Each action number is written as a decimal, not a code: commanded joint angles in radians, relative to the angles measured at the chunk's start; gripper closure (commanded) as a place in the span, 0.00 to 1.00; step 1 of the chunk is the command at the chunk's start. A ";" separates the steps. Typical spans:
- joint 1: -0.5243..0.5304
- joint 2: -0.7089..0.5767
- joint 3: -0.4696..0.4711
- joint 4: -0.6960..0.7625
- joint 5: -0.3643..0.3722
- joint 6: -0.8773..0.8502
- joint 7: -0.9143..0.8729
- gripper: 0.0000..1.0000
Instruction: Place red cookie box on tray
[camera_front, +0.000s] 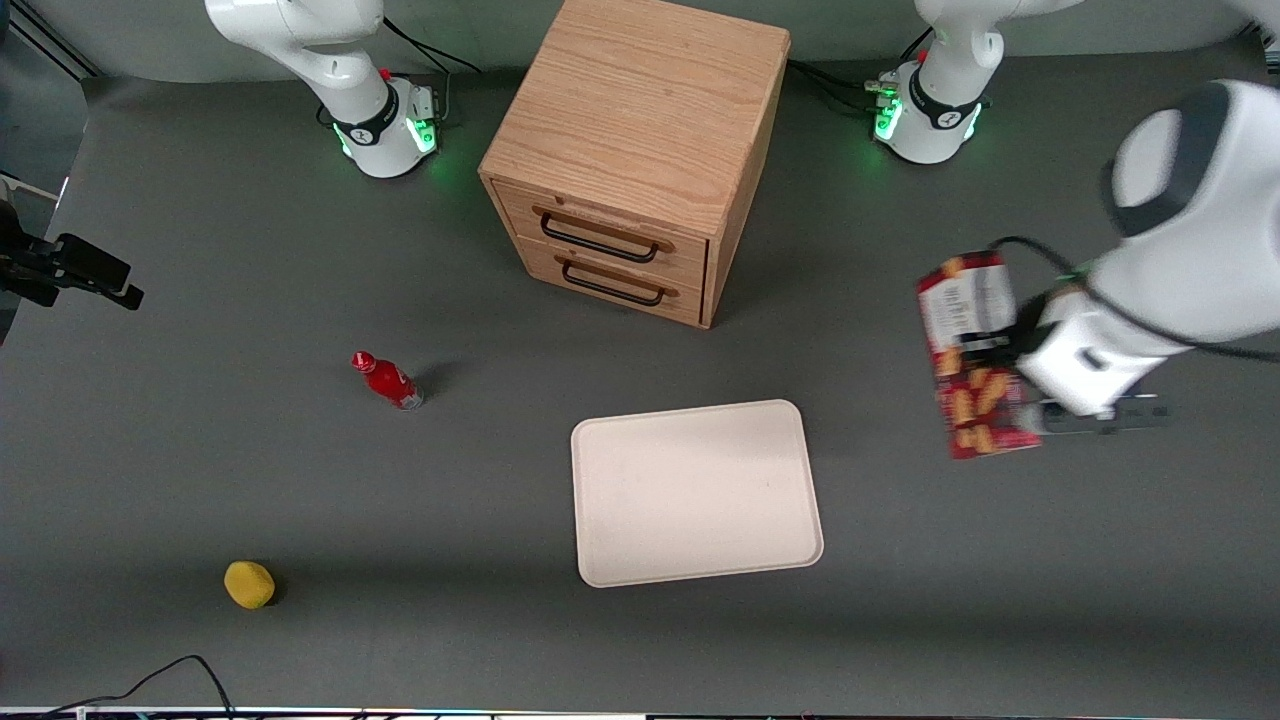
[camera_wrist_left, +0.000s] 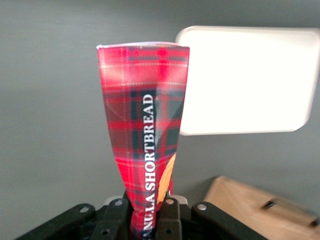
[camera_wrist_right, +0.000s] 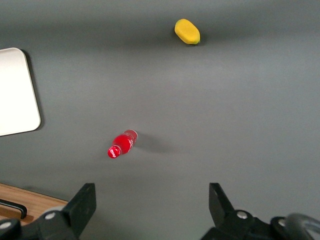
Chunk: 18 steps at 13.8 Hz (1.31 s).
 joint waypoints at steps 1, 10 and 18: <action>-0.050 0.183 -0.070 0.022 0.100 0.185 -0.172 1.00; -0.068 0.392 -0.081 -0.201 0.425 0.654 -0.396 0.03; -0.034 0.201 -0.072 -0.135 0.369 0.314 -0.289 0.00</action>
